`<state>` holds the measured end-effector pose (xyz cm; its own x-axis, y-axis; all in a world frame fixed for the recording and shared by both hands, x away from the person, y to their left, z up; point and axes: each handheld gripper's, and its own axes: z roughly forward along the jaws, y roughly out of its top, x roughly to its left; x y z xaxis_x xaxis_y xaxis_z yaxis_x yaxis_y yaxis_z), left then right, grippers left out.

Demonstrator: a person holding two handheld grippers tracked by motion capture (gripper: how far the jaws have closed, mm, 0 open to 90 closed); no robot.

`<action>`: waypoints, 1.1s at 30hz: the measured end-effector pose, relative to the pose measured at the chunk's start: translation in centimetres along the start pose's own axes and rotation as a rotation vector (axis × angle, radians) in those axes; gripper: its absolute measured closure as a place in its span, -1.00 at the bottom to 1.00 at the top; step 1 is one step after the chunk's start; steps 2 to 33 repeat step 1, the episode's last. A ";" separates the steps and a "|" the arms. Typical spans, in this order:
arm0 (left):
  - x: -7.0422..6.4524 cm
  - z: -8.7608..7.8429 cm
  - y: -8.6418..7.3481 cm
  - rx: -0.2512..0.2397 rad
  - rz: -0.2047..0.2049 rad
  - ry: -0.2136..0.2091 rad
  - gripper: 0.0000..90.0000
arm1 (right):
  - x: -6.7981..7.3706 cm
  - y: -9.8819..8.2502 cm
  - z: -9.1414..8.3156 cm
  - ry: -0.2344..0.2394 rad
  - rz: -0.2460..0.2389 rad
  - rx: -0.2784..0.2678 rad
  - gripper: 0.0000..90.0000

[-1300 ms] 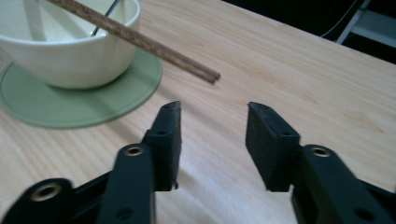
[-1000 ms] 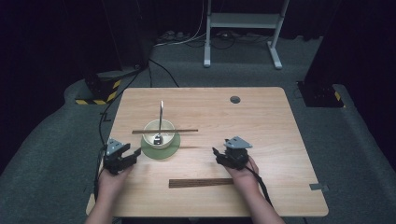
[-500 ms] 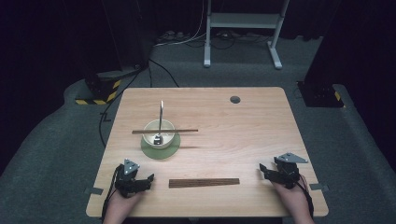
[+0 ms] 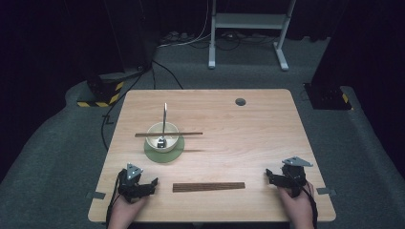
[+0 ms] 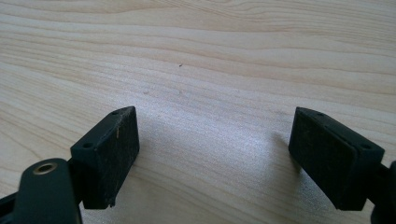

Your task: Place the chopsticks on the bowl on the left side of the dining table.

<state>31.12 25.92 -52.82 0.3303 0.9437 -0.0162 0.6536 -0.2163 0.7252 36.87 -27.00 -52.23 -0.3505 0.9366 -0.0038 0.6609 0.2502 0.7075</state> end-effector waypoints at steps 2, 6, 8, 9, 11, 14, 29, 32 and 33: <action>0.0 0.0 0.0 -0.001 0.002 -0.001 -0.69 | 0.0 0.0 0.0 -0.001 0.001 0.000 -0.64; 0.0 0.0 0.0 -0.001 0.002 -0.001 -0.69 | 0.0 0.0 0.0 -0.001 0.001 0.000 -0.64; 0.0 0.0 0.0 -0.001 0.002 -0.001 -0.69 | 0.0 0.0 0.0 -0.001 0.001 0.000 -0.64; 0.0 0.0 0.0 -0.001 0.002 -0.001 -0.69 | 0.0 0.0 0.0 -0.001 0.001 0.000 -0.64; 0.0 0.0 0.0 -0.001 0.002 -0.001 -0.69 | 0.0 0.0 0.0 -0.001 0.001 0.000 -0.64; 0.0 0.0 0.0 -0.001 0.002 -0.001 -0.69 | 0.0 0.0 0.0 -0.001 0.001 0.000 -0.64; 0.0 0.0 0.0 -0.001 0.002 -0.001 -0.69 | 0.0 0.0 0.0 -0.001 0.001 0.000 -0.64; 0.0 0.0 0.0 -0.001 0.002 -0.001 -0.69 | 0.0 0.0 0.0 -0.001 0.001 0.000 -0.64; 0.0 0.0 0.0 -0.001 0.002 -0.001 -0.69 | 0.0 0.0 0.0 -0.001 0.001 0.000 -0.64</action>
